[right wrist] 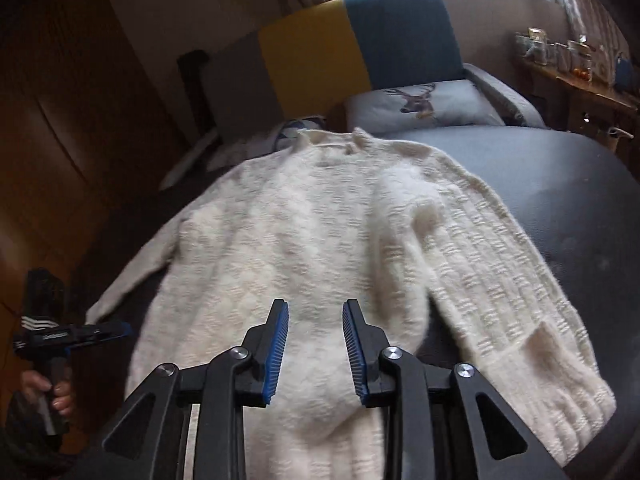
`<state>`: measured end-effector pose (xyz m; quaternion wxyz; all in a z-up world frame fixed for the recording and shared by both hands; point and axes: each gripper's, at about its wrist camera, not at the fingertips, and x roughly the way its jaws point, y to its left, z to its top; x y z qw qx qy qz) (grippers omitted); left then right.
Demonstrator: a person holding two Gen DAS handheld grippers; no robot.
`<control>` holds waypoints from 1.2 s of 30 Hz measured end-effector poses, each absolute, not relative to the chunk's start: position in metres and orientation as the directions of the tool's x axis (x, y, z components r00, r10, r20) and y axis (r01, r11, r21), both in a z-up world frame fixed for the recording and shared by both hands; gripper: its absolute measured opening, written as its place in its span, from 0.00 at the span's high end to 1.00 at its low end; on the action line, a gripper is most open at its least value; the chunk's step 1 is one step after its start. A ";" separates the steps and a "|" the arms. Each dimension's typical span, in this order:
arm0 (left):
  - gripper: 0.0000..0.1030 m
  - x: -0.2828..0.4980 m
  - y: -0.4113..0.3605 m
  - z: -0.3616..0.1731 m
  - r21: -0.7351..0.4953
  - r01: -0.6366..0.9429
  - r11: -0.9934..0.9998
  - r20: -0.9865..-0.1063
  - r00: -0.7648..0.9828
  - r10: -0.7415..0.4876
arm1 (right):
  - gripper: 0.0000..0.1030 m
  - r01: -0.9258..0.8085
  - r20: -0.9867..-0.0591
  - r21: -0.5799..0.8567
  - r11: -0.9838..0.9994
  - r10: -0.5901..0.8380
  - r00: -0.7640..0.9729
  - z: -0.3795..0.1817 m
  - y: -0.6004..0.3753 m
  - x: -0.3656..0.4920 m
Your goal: Fold clothes
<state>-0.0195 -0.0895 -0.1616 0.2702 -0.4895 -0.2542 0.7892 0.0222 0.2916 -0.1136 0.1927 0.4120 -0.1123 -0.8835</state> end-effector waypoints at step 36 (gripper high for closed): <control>0.79 0.031 -0.294 -0.156 -0.465 0.348 -0.814 -0.779 -0.597 0.190 | 0.68 0.316 -0.835 0.195 -0.929 -0.326 -0.443 -0.171 0.240 0.028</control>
